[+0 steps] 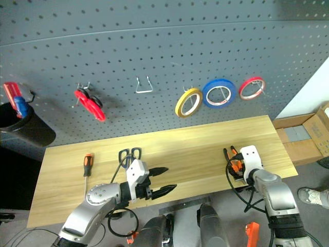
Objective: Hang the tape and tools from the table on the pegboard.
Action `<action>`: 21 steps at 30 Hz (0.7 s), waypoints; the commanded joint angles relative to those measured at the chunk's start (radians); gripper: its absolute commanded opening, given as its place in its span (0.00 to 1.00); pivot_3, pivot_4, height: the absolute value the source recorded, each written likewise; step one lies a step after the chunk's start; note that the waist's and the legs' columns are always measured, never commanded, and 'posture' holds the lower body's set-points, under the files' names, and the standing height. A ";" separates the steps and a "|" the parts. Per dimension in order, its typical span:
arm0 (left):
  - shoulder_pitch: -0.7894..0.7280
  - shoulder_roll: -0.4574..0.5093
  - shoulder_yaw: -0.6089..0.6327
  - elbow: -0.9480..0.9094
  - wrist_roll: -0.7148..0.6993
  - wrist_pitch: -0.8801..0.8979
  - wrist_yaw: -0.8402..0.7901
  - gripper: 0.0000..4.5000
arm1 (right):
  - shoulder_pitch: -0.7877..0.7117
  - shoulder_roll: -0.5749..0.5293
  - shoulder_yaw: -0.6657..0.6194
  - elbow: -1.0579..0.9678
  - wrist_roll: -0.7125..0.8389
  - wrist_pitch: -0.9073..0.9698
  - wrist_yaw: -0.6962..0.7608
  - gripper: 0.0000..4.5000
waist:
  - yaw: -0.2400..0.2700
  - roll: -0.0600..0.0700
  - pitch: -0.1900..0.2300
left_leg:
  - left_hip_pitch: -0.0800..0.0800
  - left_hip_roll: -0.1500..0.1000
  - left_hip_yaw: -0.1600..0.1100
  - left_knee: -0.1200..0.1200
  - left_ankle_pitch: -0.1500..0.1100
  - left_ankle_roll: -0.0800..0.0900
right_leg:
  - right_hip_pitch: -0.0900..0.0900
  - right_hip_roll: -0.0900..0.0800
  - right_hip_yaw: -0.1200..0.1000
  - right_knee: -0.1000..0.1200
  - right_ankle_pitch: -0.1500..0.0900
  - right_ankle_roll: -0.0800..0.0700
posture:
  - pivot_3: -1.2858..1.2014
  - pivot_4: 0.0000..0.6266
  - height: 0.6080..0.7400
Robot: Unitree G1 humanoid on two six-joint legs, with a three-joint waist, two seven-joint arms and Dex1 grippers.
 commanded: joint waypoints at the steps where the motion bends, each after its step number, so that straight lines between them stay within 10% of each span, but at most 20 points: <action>1: 0.018 0.008 0.015 -0.051 -0.011 0.000 0.007 0.83 | -0.008 -0.007 0.013 0.031 -0.011 -0.025 0.017 0.99 | 0.000 0.000 0.000 | 0.000 0.000 0.000 0.000 0.000 0.000 | 0.000 0.000 0.000 0.000 0.000 0.000 | 0.44 0.48 1.00; 11: 0.027 0.015 0.026 -0.066 -0.007 0.003 0.032 0.83 | -0.126 0.018 0.012 0.256 -0.045 -0.054 -0.007 0.99 | 0.002 -0.003 -0.003 | 0.001 0.000 0.000 0.000 0.000 0.000 | 0.001 0.000 0.000 0.000 0.002 -0.001 | 0.45 0.47 1.00; 18: 0.031 0.022 0.035 -0.068 -0.005 0.007 0.044 0.83 | -0.126 -0.001 0.031 0.250 -0.054 0.022 0.010 0.58 | 0.010 -0.006 -0.006 | 0.001 0.000 0.000 0.001 0.000 0.000 | 0.001 0.000 0.000 0.000 0.002 0.000 | 0.45 0.47 1.00; 21: 0.029 0.020 0.034 -0.065 -0.002 0.006 0.047 0.83 | -0.124 -0.023 0.040 0.237 -0.061 0.057 0.021 0.55 | 0.017 -0.006 -0.006 | 0.001 0.000 -0.001 0.001 0.000 0.000 | 0.001 0.000 0.000 0.000 0.002 0.000 | 0.45 0.47 1.00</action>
